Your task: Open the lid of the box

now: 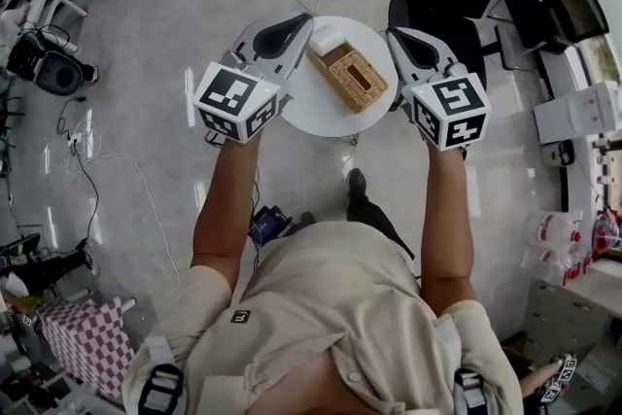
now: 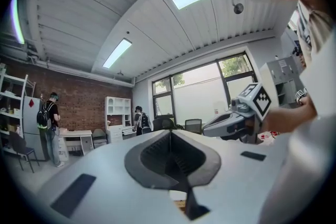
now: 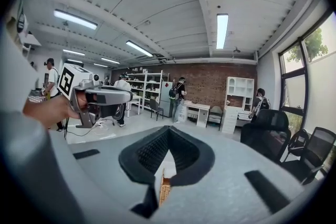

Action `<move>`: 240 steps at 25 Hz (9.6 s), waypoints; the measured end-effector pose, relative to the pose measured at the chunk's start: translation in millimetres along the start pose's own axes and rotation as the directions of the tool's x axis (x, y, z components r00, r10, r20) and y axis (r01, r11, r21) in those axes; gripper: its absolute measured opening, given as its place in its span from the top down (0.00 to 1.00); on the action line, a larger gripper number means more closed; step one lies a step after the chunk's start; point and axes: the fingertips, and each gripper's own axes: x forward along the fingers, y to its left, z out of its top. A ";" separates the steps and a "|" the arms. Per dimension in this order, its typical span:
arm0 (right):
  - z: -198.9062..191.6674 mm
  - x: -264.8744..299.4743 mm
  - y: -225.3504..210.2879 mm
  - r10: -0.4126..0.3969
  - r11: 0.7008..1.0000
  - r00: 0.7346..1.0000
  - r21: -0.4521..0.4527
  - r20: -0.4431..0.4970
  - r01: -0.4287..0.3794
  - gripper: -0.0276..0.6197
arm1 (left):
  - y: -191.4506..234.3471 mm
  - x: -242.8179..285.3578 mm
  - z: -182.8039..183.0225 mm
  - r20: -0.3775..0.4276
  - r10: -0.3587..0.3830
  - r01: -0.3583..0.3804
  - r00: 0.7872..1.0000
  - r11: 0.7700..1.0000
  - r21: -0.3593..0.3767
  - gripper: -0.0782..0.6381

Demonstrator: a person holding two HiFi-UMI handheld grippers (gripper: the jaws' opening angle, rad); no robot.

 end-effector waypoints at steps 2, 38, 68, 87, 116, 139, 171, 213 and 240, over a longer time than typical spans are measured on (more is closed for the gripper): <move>-2.0 10.1 -7.8 0.019 1.000 1.000 -0.001 -0.003 -0.019 0.97 | 6.5 8.6 -3.6 -0.002 0.015 -0.015 1.000 1.000 -0.003 0.88; -217.9 155.0 -64.2 0.165 0.976 0.948 0.185 -0.272 -0.117 0.97 | 57.5 85.0 -235.1 -0.252 0.001 -0.058 0.968 0.974 -0.221 0.88; -402.8 204.3 -60.7 0.313 0.928 0.828 0.333 -0.464 -0.164 0.88 | 46.7 105.9 -405.8 -0.399 -0.033 -0.128 0.916 0.920 -0.371 0.87; -479.5 209.1 -58.8 0.423 0.870 0.739 0.463 -0.525 -0.169 0.67 | 26.6 117.1 -460.3 -0.438 -0.070 -0.143 0.896 0.889 -0.435 0.87; -422.2 197.8 -46.8 0.450 0.825 0.783 0.535 -0.429 -0.181 0.89 | 33.9 98.4 -443.7 -0.426 -0.053 -0.157 0.903 0.883 -0.443 0.87; -350.1 177.5 22.2 0.526 0.832 0.757 0.416 -0.386 -0.366 0.89 | 22.9 97.7 -397.6 -0.392 -0.060 -0.141 0.918 0.875 -0.463 0.87; -343.4 160.1 100.8 0.577 0.816 0.681 0.336 -0.450 -0.470 0.87 | 28.1 48.3 -421.7 -0.461 -0.006 -0.259 0.887 0.820 -0.509 0.73; -211.0 118.3 103.6 0.365 0.930 0.865 0.174 -0.344 -0.324 0.97 | 51.4 -33.2 -291.2 -0.344 -0.049 -0.111 0.938 0.896 -0.431 0.76; -9.7 17.9 105.0 0.112 0.992 0.994 -0.062 0.005 -0.111 0.97 | -2.0 -96.7 -58.1 0.010 -0.007 0.008 1.000 0.998 -0.055 0.85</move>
